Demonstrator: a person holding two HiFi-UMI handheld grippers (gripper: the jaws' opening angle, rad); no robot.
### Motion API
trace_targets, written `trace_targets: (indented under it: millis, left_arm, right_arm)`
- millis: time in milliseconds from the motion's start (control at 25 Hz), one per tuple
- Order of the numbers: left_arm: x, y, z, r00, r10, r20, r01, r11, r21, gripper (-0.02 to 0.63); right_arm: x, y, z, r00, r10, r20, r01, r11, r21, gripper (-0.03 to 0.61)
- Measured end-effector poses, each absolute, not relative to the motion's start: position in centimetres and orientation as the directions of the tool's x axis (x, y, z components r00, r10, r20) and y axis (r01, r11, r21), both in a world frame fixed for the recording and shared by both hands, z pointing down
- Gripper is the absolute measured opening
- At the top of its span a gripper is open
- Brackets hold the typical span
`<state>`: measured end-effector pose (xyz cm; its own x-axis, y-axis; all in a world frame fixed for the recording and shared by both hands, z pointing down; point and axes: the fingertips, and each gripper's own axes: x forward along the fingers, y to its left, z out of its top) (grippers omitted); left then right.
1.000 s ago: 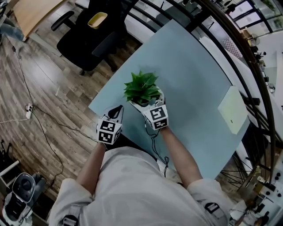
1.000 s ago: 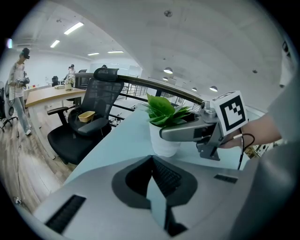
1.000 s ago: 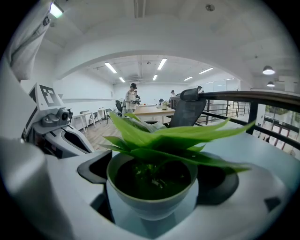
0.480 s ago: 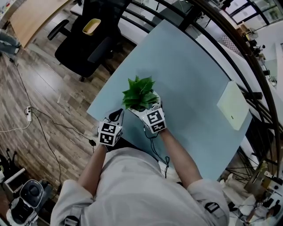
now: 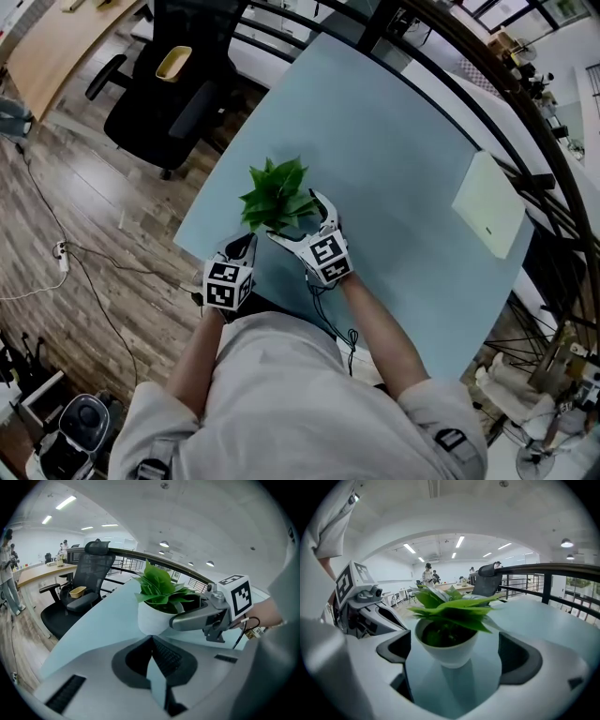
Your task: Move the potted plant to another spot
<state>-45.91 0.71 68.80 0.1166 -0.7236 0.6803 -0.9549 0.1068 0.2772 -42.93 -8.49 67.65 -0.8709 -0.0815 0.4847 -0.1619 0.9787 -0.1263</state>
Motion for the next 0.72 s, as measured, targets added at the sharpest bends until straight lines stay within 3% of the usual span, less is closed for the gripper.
trace_targets:
  millis: [720]
  left_arm:
    - [-38.4,-2.4,69.9,0.258,-0.670,0.696,-0.947,-0.031,0.321,0.012]
  right_arm:
    - [-31.6,-9.3,69.6,-0.805,-0.202,0.558,-0.359,0.914,-0.187,0.563]
